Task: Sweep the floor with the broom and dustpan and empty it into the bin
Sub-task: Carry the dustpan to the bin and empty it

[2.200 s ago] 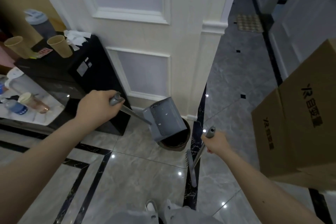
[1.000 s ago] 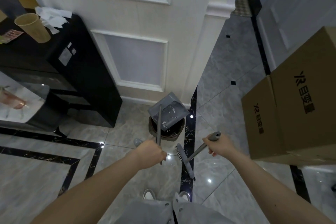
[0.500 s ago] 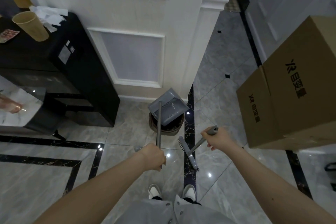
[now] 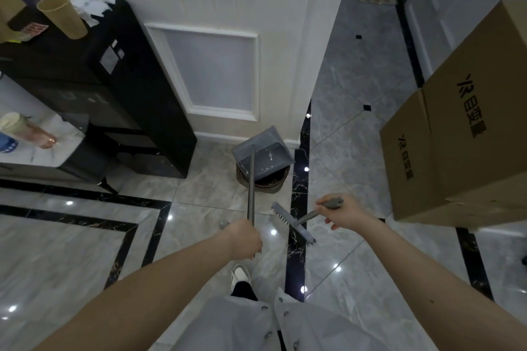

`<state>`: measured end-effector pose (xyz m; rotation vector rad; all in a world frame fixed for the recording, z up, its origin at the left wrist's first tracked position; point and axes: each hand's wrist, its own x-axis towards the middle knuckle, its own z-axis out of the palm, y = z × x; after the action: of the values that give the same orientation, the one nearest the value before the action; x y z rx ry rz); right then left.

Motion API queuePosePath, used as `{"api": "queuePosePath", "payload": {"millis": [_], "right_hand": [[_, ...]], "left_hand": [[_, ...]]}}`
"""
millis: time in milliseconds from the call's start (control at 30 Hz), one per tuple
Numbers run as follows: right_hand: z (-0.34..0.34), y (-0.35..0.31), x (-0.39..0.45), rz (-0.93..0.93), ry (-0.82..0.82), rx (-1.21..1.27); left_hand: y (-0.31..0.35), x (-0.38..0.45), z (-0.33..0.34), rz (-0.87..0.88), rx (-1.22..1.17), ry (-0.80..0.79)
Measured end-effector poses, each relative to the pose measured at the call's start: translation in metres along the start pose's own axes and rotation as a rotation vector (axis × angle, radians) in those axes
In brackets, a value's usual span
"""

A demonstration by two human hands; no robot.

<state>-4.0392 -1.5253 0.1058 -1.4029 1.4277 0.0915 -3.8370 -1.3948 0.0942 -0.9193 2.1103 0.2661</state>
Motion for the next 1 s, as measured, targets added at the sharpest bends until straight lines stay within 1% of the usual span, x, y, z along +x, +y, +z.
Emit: {"api": "queuePosePath", "payload": {"millis": [33, 67, 167, 233, 300, 367, 400, 467, 500, 533, 600, 633, 667, 733, 800, 833, 867, 933, 1000], "right_hand": [[-0.004, 0.009, -0.003, -0.005, -0.001, 0.008], [-0.008, 0.018, -0.005, -0.015, 0.001, 0.016], [-0.017, 0.045, -0.009, -0.021, 0.021, 0.038], [-0.02, 0.058, -0.012, -0.012, 0.019, 0.062], [-0.022, 0.066, -0.015, -0.003, -0.01, 0.046], [-0.023, 0.074, -0.018, 0.01, -0.025, 0.047], [-0.023, 0.077, -0.018, 0.021, -0.022, 0.054], [-0.026, 0.083, -0.018, 0.043, 0.001, 0.05], [-0.028, 0.085, -0.018, 0.048, 0.01, 0.035], [-0.029, 0.087, -0.018, 0.049, 0.019, 0.025], [-0.032, 0.089, -0.019, 0.05, 0.043, 0.02], [-0.034, 0.09, -0.02, 0.047, 0.054, 0.019], [-0.036, 0.09, -0.02, 0.043, 0.058, 0.018], [-0.039, 0.091, -0.021, 0.03, 0.058, 0.025], [-0.041, 0.092, -0.022, 0.018, 0.062, 0.025], [-0.041, 0.093, -0.022, 0.01, 0.073, 0.024], [-0.042, 0.093, -0.022, 0.001, 0.086, 0.023], [-0.042, 0.093, -0.022, -0.016, 0.119, 0.017], [-0.043, 0.093, -0.021, -0.028, 0.149, 0.019]], "left_hand": [[0.01, 0.004, -0.001, -0.003, 0.047, -0.056], [0.015, 0.01, -0.003, -0.041, 0.059, -0.091], [0.016, 0.015, -0.014, -0.201, -0.039, -0.088], [0.028, 0.022, -0.02, -0.158, -0.065, -0.042], [0.037, 0.026, -0.025, -0.111, -0.089, -0.037], [0.038, 0.031, -0.024, -0.169, -0.124, 0.001], [0.037, 0.031, -0.026, -0.192, -0.115, 0.0], [0.045, 0.034, -0.029, -0.125, -0.064, 0.017], [0.049, 0.034, -0.029, -0.083, -0.037, 0.004], [0.052, 0.035, -0.026, -0.086, -0.017, -0.021], [0.053, 0.035, -0.02, -0.22, -0.06, -0.003], [0.053, 0.035, -0.02, -0.243, -0.061, 0.016], [0.056, 0.038, -0.018, -0.204, -0.024, 0.035], [0.065, 0.045, -0.018, -0.138, 0.016, -0.017], [0.07, 0.049, -0.02, -0.201, -0.052, -0.006], [0.07, 0.05, -0.023, -0.248, -0.069, 0.029], [0.069, 0.054, -0.024, -0.255, -0.06, 0.052], [0.068, 0.058, -0.022, -0.269, -0.063, 0.047], [0.063, 0.058, -0.022, -0.337, -0.144, 0.022]]}}
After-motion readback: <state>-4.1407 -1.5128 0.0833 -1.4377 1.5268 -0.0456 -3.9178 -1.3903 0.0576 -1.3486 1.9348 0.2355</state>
